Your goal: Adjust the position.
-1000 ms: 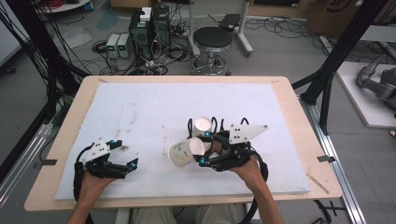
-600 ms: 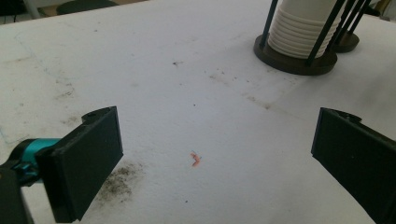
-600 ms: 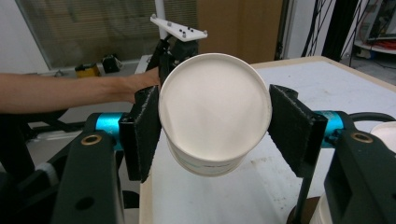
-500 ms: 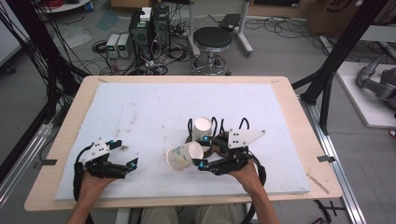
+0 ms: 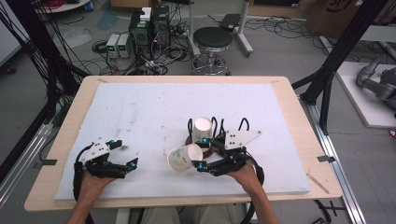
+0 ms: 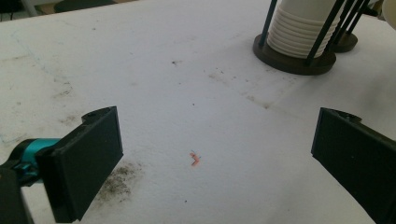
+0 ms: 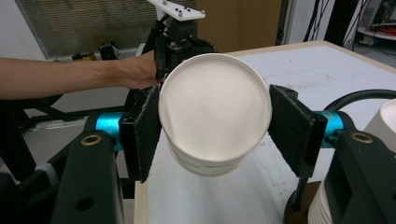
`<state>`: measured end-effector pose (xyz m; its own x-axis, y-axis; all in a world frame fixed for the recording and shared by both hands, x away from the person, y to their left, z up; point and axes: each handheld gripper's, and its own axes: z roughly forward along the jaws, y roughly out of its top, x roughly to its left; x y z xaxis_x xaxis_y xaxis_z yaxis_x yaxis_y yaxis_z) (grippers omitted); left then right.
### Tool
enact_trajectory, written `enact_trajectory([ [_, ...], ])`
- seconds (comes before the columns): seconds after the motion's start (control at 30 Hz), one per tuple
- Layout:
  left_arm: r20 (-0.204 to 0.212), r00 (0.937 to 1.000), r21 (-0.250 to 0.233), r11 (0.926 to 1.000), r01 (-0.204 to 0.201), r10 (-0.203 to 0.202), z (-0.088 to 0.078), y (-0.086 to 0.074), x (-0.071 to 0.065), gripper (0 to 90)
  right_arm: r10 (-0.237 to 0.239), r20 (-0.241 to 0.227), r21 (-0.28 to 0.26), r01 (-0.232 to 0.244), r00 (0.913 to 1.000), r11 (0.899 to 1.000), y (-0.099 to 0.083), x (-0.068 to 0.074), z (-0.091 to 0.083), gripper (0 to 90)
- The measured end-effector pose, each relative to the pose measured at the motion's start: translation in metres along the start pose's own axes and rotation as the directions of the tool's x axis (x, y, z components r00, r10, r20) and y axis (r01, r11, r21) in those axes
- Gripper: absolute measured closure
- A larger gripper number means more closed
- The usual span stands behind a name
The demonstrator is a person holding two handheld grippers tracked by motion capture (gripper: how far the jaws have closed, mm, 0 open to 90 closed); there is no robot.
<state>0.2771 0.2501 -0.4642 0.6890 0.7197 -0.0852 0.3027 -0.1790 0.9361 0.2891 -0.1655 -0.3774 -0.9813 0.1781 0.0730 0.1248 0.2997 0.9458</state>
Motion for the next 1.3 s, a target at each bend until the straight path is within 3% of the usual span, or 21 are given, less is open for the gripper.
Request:
enact_trajectory([
  [0.27, 0.014, 0.9999, -0.006, 1.0000, 0.007, -0.006, -0.001, 0.001, 0.001, 1.9, -0.002, 0.004, 0.008, 0.002, 1.0000, 1.000, 0.000, -0.001, 0.000, 38.0],
  [0.33, 0.070, 0.9975, -0.020, 0.9998, 0.008, -0.006, -0.006, 0.006, 0.002, 1.9, 0.003, 0.005, 0.012, -0.003, 1.0000, 1.000, -0.001, -0.002, -0.001, 38.0],
  [0.43, 0.088, 0.9960, -0.050, 0.9987, -0.010, 0.015, -0.010, 0.012, 0.002, 1.9, 0.002, 0.001, 0.012, -0.002, 1.0000, 1.000, -0.001, -0.002, 0.000, 38.0],
  [0.5, 0.131, 0.9907, -0.066, 0.9975, -0.026, 0.035, -0.015, 0.020, 0.002, 1.9, 0.002, -0.001, 0.013, -0.002, 1.0000, 1.000, -0.001, -0.002, 0.000, 38.0],
  [0.53, 0.208, 0.9769, -0.077, 0.9964, -0.034, 0.049, -0.020, 0.030, 0.002, 1.9, -0.001, -0.008, 0.013, 0.001, 1.0000, 1.000, 0.000, -0.002, 0.000, 38.0],
  [0.57, 0.208, 0.9769, -0.077, 0.9964, -0.034, 0.049, -0.020, 0.030, 0.002, 1.9, -0.001, -0.008, 0.013, 0.001, 1.0000, 1.000, 0.000, -0.002, 0.000, 38.0],
  [0.67, 0.294, 0.9511, -0.090, 0.9933, -0.072, 0.096, -0.025, 0.046, 0.000, 1.9, -0.004, -0.014, 0.012, 0.004, 0.9999, 1.000, 0.000, -0.001, 0.001, 38.0],
  [0.7, 0.322, 0.9402, -0.095, 0.9918, -0.085, 0.112, -0.026, 0.052, -0.001, 1.9, -0.007, -0.016, 0.012, 0.007, 0.9999, 1.000, 0.001, -0.001, 0.001, 38.0],
  [0.73, 0.358, 0.9221, -0.102, 0.9878, -0.118, 0.147, -0.026, 0.061, -0.003, 1.9, -0.005, -0.020, 0.013, 0.006, 0.9998, 1.000, 0.001, -0.001, 0.002, 38.0],
  [0.77, 0.358, 0.9221, -0.102, 0.9878, -0.118, 0.147, -0.026, 0.061, -0.003, 1.9, -0.005, -0.020, 0.013, 0.006, 0.9998, 1.000, 0.001, -0.001, 0.002, 38.0],
  [0.83, 0.390, 0.9055, -0.102, 0.9850, -0.139, 0.168, -0.025, 0.067, -0.005, 1.9, -0.011, -0.025, 0.014, 0.011, 0.9996, 1.000, 0.002, 0.000, 0.002, 38.0],
  [0.87, 0.414, 0.8915, -0.102, 0.9825, -0.156, 0.184, -0.022, 0.071, -0.008, 1.9, -0.014, -0.024, 0.015, 0.014, 0.9996, 1.000, 0.002, 0.001, 0.003, 38.0],
  [0.9, 0.414, 0.8915, -0.102, 0.9825, -0.156, 0.184, -0.022, 0.071, -0.008, 1.9, -0.014, -0.024, 0.015, 0.014, 0.9996, 1.000, 0.002, 0.001, 0.003, 38.0],
  [0.93, 0.439, 0.8773, -0.106, 0.9809, -0.163, 0.193, -0.018, 0.073, -0.010, 1.9, -0.018, -0.029, 0.015, 0.019, 0.9994, 1.000, 0.002, 0.001, 0.003, 38.0],
  [0.97, 0.439, 0.8773, -0.106, 0.9809, -0.163, 0.193, -0.018, 0.073, -0.010, 1.9, -0.018, -0.029, 0.015, 0.019, 0.9994, 1.000, 0.002, 0.001, 0.003, 38.0],
  [1.03, 0.464, 0.8637, -0.113, 0.9801, -0.163, 0.197, -0.012, 0.073, -0.014, 1.9, -0.024, -0.038, 0.013, 0.024, 0.9990, 1.000, 0.003, 0.002, 0.003, 38.0],
  [1.3, 0.556, 0.7960, -0.187, 0.9691, -0.161, 0.240, 0.019, 0.079, -0.039, 1.9, -0.025, -0.063, -0.004, 0.025, 0.9977, 1.000, 0.004, 0.001, 0.005, 38.0],
])
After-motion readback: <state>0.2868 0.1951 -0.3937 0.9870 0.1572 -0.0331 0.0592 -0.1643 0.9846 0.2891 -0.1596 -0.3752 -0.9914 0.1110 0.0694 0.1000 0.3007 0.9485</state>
